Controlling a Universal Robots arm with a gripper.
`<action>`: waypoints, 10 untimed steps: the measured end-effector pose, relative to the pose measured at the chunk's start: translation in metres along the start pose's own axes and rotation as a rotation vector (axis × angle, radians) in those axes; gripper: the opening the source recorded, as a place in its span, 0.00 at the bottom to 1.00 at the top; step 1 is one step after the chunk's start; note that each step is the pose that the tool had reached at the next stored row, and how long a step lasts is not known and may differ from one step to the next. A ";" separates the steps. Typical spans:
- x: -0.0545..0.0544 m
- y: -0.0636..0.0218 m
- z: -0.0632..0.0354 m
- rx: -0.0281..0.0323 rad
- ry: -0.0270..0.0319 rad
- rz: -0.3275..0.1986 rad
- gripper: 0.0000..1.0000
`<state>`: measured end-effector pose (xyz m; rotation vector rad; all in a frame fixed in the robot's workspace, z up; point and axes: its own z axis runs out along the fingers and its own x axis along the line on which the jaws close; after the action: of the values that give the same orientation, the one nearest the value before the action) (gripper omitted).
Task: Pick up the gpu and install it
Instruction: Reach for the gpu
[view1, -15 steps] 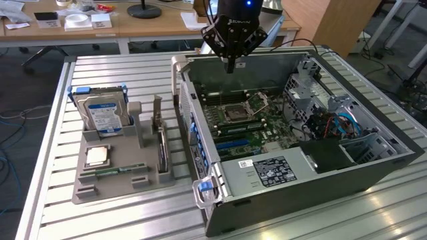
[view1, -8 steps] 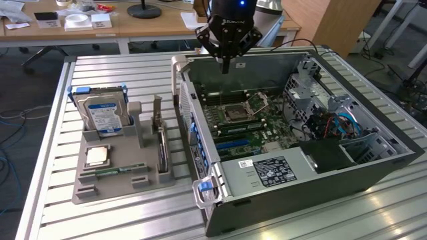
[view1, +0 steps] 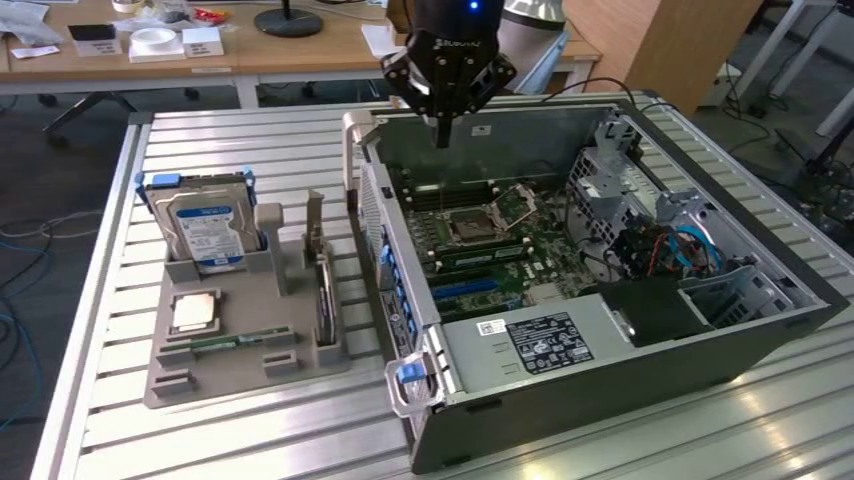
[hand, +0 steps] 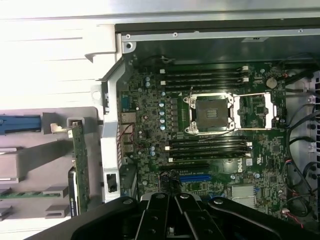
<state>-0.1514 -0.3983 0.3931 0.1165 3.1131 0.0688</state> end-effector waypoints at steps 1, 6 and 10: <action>0.001 0.0000 0.0000 -0.0001 0.0000 0.000 0.11; 0.004 -0.0002 -0.0001 0.0000 0.0000 0.000 0.11; 0.005 -0.0003 -0.0001 0.0000 0.0000 0.000 0.11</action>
<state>-0.1569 -0.3982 0.3930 0.1166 3.1130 0.0689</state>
